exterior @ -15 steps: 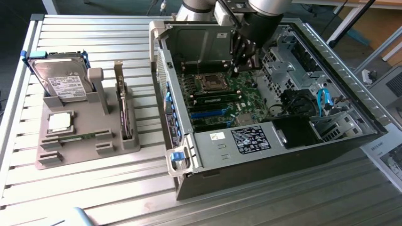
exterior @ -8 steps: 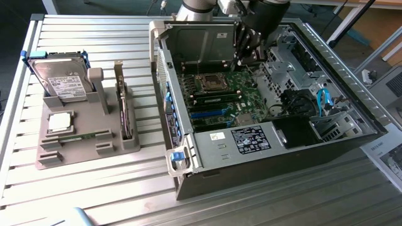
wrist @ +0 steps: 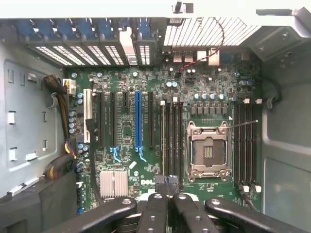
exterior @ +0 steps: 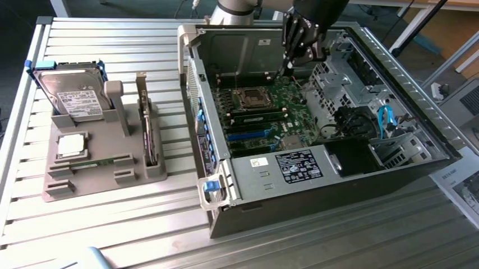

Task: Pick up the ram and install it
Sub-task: 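Press down the ram until it locks into place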

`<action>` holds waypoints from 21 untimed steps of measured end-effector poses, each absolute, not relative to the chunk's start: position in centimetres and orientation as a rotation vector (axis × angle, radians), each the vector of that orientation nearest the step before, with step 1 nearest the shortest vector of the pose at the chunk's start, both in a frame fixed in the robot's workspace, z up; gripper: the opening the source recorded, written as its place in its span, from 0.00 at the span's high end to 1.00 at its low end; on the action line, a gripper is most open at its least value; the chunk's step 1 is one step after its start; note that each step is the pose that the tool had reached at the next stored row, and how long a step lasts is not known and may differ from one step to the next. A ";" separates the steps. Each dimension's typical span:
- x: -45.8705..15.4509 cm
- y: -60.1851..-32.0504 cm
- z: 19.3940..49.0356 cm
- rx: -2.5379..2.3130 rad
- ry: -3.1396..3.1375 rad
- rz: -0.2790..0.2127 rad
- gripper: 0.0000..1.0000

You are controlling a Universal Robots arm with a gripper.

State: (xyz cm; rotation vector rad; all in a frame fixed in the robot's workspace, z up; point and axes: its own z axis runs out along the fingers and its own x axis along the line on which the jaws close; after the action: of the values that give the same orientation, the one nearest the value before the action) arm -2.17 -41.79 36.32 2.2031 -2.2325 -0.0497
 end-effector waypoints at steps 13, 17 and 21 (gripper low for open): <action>-2.2 -41.8 36.3 2.203 -2.232 -0.048 0.90; -2.2 -41.8 36.4 2.198 -2.236 -0.048 0.90; -2.2 -41.8 36.4 2.092 -2.338 -0.049 0.90</action>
State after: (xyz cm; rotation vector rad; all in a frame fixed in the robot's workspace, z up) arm -2.17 -41.78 36.35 2.0915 -2.3380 -0.0488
